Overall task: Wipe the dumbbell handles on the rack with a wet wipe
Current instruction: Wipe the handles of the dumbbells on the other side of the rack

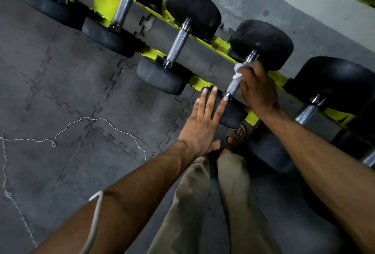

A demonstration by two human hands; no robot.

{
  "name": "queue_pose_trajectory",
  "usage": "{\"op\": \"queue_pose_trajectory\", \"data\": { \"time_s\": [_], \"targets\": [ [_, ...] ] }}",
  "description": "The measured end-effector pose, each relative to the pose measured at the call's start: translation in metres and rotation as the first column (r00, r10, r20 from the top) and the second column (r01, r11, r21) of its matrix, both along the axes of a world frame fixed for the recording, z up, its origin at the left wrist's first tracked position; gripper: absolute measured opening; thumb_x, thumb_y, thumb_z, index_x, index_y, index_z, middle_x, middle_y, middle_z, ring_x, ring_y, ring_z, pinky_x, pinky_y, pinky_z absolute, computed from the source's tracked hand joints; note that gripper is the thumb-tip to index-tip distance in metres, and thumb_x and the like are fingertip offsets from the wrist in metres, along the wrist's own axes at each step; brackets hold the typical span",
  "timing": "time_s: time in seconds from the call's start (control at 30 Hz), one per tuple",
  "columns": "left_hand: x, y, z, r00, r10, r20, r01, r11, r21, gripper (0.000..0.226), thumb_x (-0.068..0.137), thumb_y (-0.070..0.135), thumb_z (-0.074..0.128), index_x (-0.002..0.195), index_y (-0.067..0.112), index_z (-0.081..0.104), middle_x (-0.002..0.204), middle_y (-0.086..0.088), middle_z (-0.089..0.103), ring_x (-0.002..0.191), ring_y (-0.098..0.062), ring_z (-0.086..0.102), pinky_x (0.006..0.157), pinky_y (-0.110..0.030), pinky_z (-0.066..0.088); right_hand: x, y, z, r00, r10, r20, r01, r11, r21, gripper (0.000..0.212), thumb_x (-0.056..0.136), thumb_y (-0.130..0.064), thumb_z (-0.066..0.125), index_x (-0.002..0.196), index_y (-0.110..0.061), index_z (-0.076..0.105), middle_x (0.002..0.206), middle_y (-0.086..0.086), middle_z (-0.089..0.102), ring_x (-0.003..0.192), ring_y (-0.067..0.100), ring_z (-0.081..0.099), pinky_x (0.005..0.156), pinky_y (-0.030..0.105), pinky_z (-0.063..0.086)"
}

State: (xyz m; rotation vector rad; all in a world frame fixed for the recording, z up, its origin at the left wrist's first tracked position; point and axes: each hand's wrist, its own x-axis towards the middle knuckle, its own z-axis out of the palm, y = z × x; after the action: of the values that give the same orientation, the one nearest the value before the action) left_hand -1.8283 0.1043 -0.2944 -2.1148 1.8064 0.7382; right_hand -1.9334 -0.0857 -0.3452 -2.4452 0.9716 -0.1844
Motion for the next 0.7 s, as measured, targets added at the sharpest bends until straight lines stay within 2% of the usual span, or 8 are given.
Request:
{"op": "queue_pose_trajectory", "data": {
  "time_s": [0.07,0.17,0.3,0.4,0.47,0.53,0.6,0.7],
  "targets": [
    [-0.001,0.000,0.001,1.000,-0.005,0.002,0.005,1.000,0.011,0.143,0.075,0.074,0.072,0.163,0.007,-0.019,0.167,-0.030,-0.025,0.156,-0.051,-0.014,0.129,-0.058,0.016,0.003,0.004,0.002,0.988,0.118,-0.103,-0.118,0.993,0.006,0.036,0.093,-0.011,0.054,0.129,-0.016,0.055,0.138,0.004,0.048,0.106,0.035,0.062,0.068,0.043,0.057],
    [0.000,-0.001,0.004,1.000,-0.025,0.014,0.025,1.000,0.011,0.143,0.075,0.072,0.073,0.163,0.007,-0.020,0.167,-0.030,-0.025,0.156,-0.051,-0.013,0.129,-0.057,0.015,0.006,0.007,0.012,0.890,0.381,-0.249,-0.360,0.924,0.127,0.044,0.089,-0.014,0.048,0.132,-0.018,0.055,0.137,0.000,0.053,0.103,0.038,0.065,0.071,0.048,0.057],
    [0.004,-0.002,0.004,0.999,-0.031,0.009,0.031,1.000,-0.001,0.143,0.075,0.072,0.073,0.164,0.007,-0.018,0.167,-0.030,-0.025,0.156,-0.051,-0.013,0.128,-0.057,0.017,0.022,-0.018,0.032,0.749,0.580,-0.319,-0.514,0.813,0.273,0.055,0.081,-0.005,0.060,0.135,-0.009,0.059,0.143,0.010,0.055,0.123,0.032,0.059,0.094,0.046,0.054],
    [0.003,0.000,0.002,0.999,-0.036,0.009,0.036,0.999,-0.004,0.142,0.075,0.073,0.072,0.163,0.007,-0.019,0.167,-0.030,-0.024,0.156,-0.051,-0.013,0.128,-0.058,0.018,0.031,-0.029,0.032,0.653,0.674,-0.345,-0.632,0.736,0.242,0.047,0.085,-0.008,0.061,0.132,-0.012,0.061,0.134,0.013,0.063,0.118,0.031,0.063,0.091,0.044,0.056],
    [0.002,0.000,0.002,0.999,-0.043,0.000,0.043,0.999,-0.004,0.143,0.076,0.073,0.071,0.163,0.007,-0.021,0.167,-0.030,-0.024,0.156,-0.051,-0.013,0.128,-0.058,0.018,0.038,-0.031,0.026,0.565,0.706,-0.427,-0.698,0.685,0.209,0.030,0.087,-0.017,0.056,0.116,-0.020,0.064,0.115,0.010,0.070,0.102,0.032,0.069,0.078,0.044,0.057],
    [0.002,0.000,0.002,0.999,-0.044,0.000,0.044,0.999,-0.010,0.143,0.076,0.074,0.071,0.162,0.007,-0.020,0.167,-0.030,-0.023,0.156,-0.051,-0.012,0.127,-0.058,0.019,0.050,-0.027,0.030,0.475,0.681,-0.557,-0.726,0.661,0.188,0.018,0.087,-0.020,0.057,0.103,-0.021,0.065,0.102,0.007,0.072,0.095,0.032,0.069,0.074,0.041,0.057],
    [0.002,0.000,0.002,0.999,-0.045,-0.002,0.045,0.999,-0.018,0.143,0.075,0.074,0.072,0.163,0.007,-0.019,0.167,-0.031,-0.022,0.157,-0.051,-0.011,0.127,-0.059,0.020,0.065,-0.019,0.037,0.438,0.625,-0.646,-0.722,0.672,0.161,0.015,0.090,-0.022,0.058,0.102,-0.020,0.066,0.100,0.007,0.072,0.097,0.031,0.070,0.075,0.037,0.056],
    [0.003,0.001,-0.001,0.999,-0.046,-0.005,0.046,0.999,-0.024,0.143,0.074,0.072,0.073,0.164,0.008,-0.019,0.167,-0.030,-0.023,0.156,-0.051,-0.012,0.127,-0.058,0.020,0.079,-0.009,0.036,0.443,0.534,-0.720,-0.634,0.755,0.170,0.023,0.098,-0.026,0.051,0.115,-0.018,0.064,0.114,0.009,0.069,0.110,0.031,0.066,0.080,0.036,0.049]
  ]
}}
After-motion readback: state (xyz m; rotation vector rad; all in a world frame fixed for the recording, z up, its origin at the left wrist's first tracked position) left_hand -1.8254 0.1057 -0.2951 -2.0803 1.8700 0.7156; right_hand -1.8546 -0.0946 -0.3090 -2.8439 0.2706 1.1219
